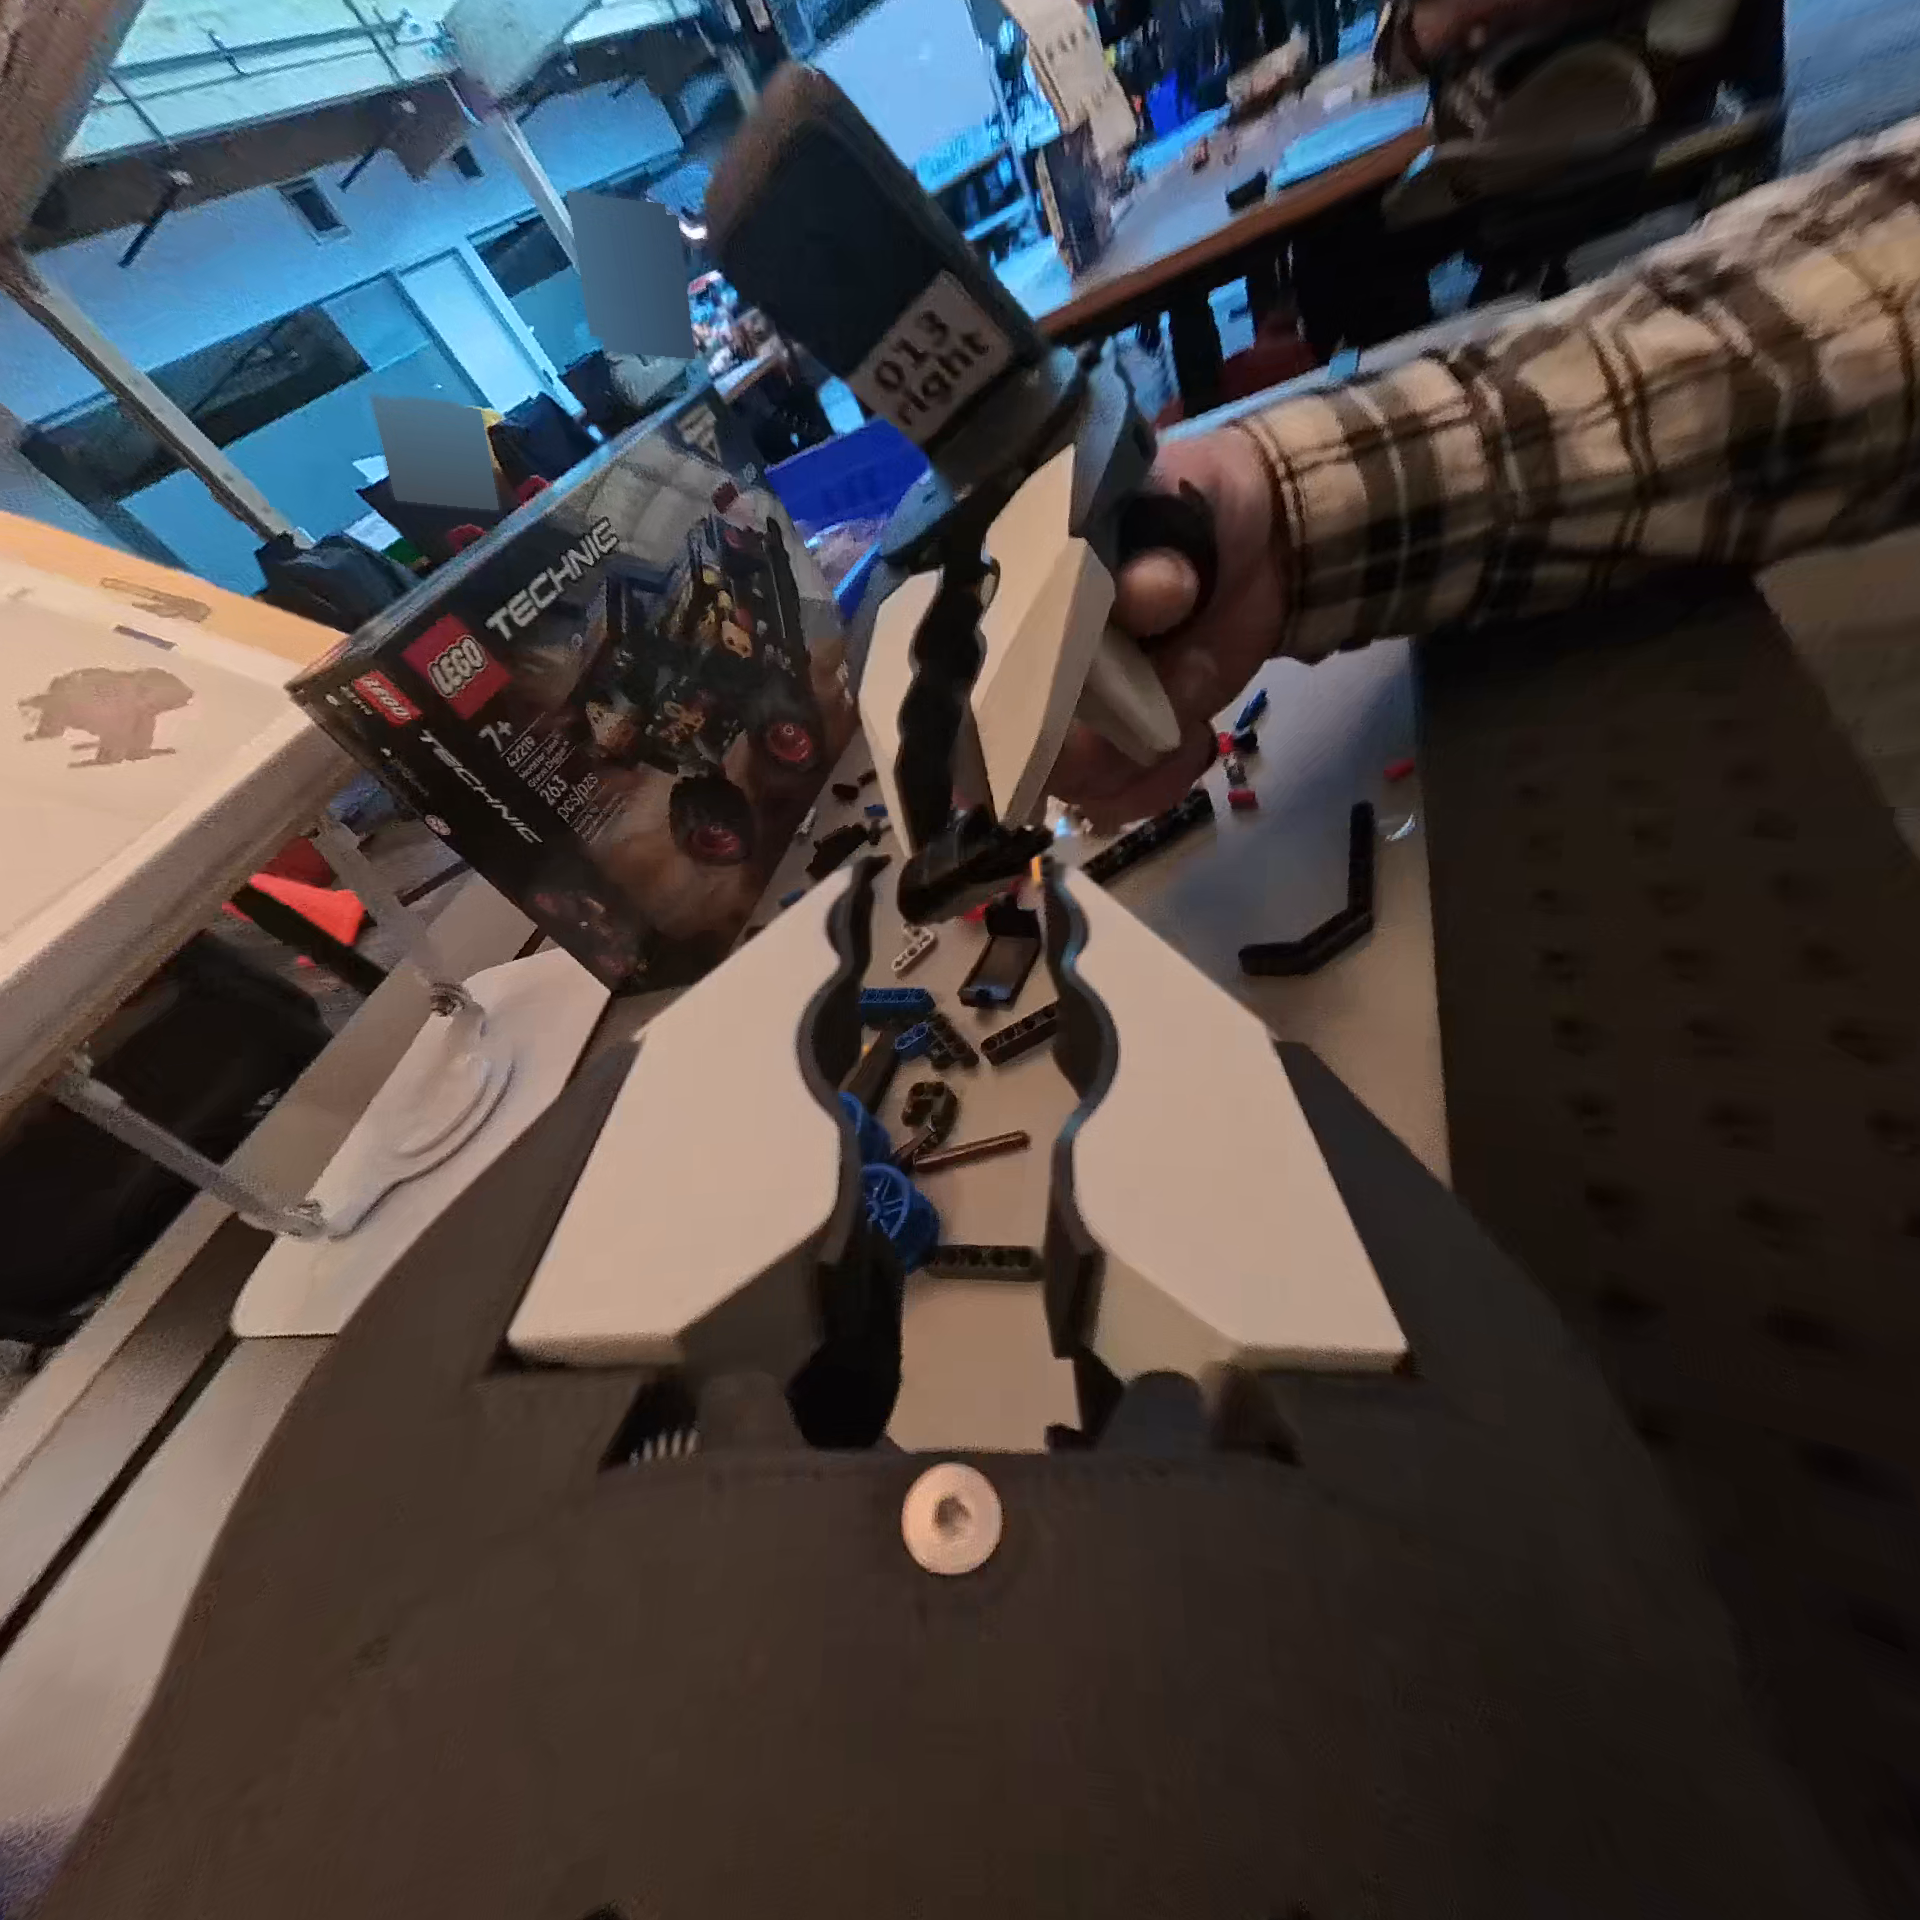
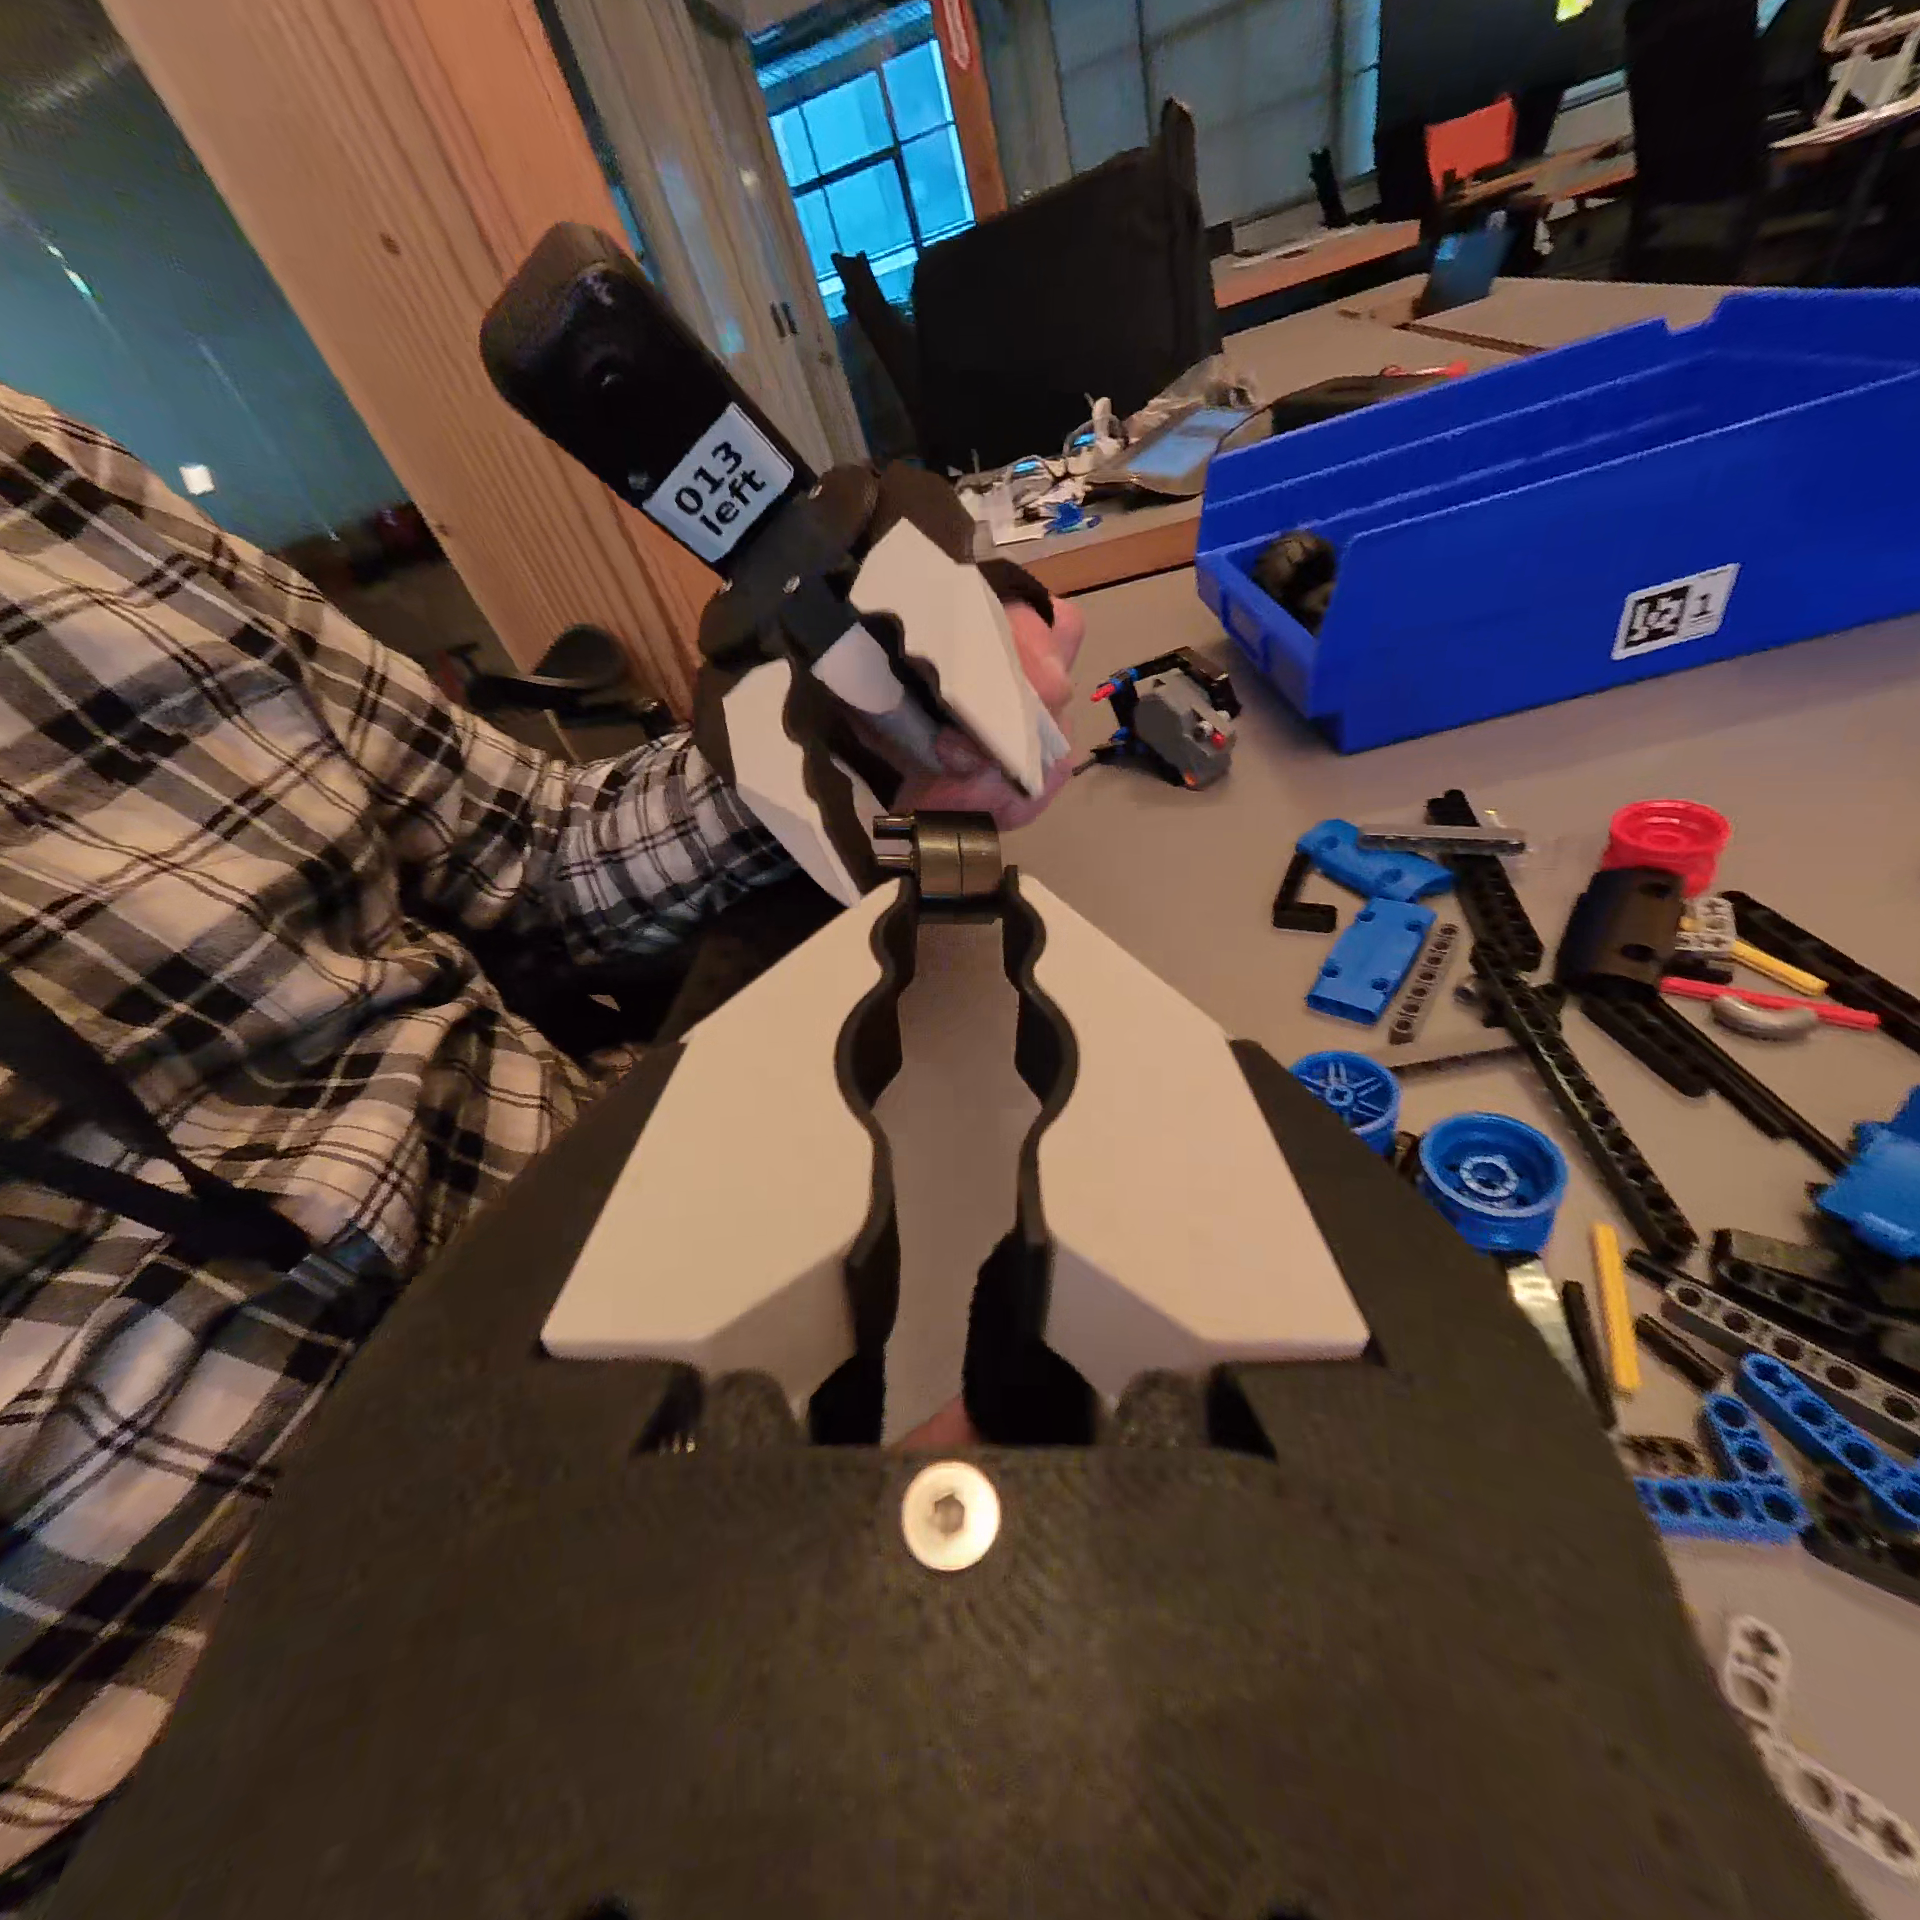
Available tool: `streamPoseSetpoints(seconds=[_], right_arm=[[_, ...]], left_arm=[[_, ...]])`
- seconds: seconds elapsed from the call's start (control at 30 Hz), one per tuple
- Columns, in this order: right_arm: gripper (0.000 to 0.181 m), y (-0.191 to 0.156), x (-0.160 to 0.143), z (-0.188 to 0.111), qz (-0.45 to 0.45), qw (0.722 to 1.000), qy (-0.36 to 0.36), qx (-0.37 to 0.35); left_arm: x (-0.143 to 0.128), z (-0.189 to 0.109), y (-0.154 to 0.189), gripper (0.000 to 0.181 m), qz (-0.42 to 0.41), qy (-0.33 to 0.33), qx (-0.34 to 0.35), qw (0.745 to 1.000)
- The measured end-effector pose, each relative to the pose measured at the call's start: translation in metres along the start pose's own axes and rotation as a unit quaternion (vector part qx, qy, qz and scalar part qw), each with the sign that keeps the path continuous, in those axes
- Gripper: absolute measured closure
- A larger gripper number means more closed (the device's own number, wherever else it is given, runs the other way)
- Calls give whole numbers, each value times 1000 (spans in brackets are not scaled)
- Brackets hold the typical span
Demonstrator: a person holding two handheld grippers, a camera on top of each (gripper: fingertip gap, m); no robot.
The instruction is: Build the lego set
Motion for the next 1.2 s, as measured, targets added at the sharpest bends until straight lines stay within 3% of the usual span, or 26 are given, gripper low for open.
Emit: streamPoseSetpoints(seconds=[0.07, 0.6, 0.73, 1.2], right_arm=[[167, -3, -2, 2, 8, 1000, -3, 12], [168, 4, 16, -10, 45, 997, 66, 5], [168, 6, 16, -10, 51, 996, 68, 1], [167, 6, 19, -10, 29, 998, 60, -21]], left_arm=[[-1, 5, 5, 161, 30, -10, -1, 999], [9, 5, -12, 154, 21, 20, 67, 997], [10, 7, -13, 165, 50, 11, 88, 995], [6, 8, -14, 169, 82, -8, 113, 990]])
Point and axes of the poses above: each gripper's, where its closed fingertips meet, z out along the fingers, x out of its top, y = z × x across the jaws, the point moved 3 cm from there along -z, back along the fingers, and after that the axes turned 1 degree about y, right-handed, at the moved point
